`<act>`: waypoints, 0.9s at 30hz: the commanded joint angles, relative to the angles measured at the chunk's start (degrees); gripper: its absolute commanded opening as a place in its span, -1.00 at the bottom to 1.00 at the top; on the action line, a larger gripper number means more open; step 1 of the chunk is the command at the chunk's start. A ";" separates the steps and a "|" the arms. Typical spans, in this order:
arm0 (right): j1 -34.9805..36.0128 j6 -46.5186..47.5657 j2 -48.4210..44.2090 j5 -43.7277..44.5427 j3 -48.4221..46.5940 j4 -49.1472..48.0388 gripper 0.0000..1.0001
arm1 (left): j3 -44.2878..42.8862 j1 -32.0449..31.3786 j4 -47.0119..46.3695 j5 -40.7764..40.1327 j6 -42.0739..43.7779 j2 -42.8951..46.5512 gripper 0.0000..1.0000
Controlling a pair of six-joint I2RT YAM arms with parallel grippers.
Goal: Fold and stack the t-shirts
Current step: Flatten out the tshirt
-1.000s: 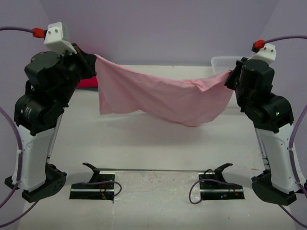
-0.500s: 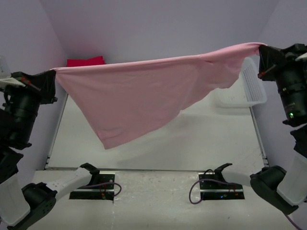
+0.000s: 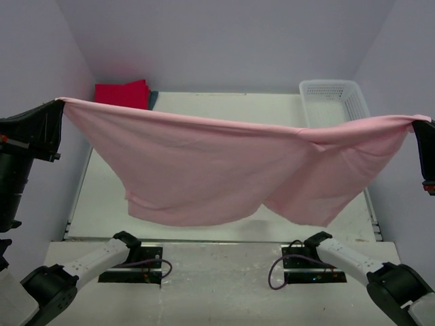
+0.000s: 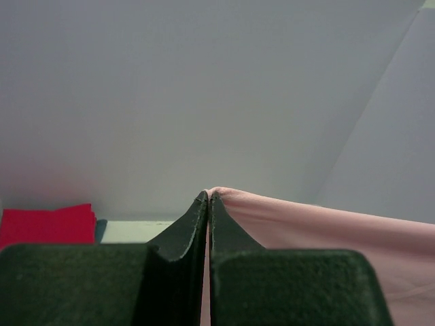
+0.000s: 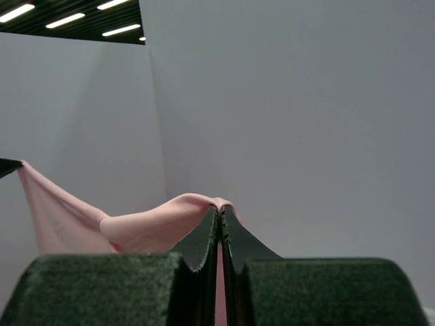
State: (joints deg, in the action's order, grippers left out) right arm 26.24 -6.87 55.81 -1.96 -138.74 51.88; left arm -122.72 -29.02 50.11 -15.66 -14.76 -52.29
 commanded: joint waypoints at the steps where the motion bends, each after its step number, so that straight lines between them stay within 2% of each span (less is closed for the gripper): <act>1: -0.22 -0.42 1.40 -5.34 1.45 -3.01 -1.00 | 1.51 0.01 -3.61 1.87 1.40 -1.66 -1.00; 8: -0.22 1.86 10.01 3.17 8.73 -5.64 -1.00 | 6.87 0.01 1.21 -10.96 -3.41 -15.45 -1.00; 10: -0.31 2.56 12.47 6.08 14.61 -7.57 -1.00 | 10.81 0.45 -0.70 -11.23 -4.04 -19.76 -1.00; 11: -0.92 2.65 13.18 6.44 17.07 -9.93 -1.00 | 16.14 0.89 -2.19 -11.32 -5.44 -21.60 -1.00; 16: -5.23 1.34 17.65 5.39 34.48 -17.85 -1.00 | 30.85 8.79 -10.38 -7.28 -9.14 -29.69 -1.00; 17: -7.41 1.16 18.88 4.43 36.50 -19.69 -1.00 | 30.96 9.76 -9.34 -7.28 -11.67 -33.62 -1.00; 21: -10.85 0.55 26.70 4.85 45.37 -24.53 -1.00 | 32.37 14.14 -12.22 -8.60 -12.22 -41.65 -1.00; 24: -12.44 1.16 33.99 6.26 45.84 -26.56 -1.00 | 29.31 17.57 -12.76 -7.11 -11.86 -48.24 -1.00; 26: -12.97 1.51 39.27 6.35 43.30 -26.48 -1.00 | 28.42 18.99 -15.81 -5.97 -9.32 -52.19 -1.00; 27: -13.14 1.95 40.94 5.74 41.98 -26.13 -1.00 | 25.28 19.34 -15.31 -5.44 -9.06 -53.86 -1.00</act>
State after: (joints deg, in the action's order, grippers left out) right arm 13.76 -5.98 95.31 2.66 -91.92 31.42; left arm -91.11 -11.53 40.36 -21.98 -24.47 -103.66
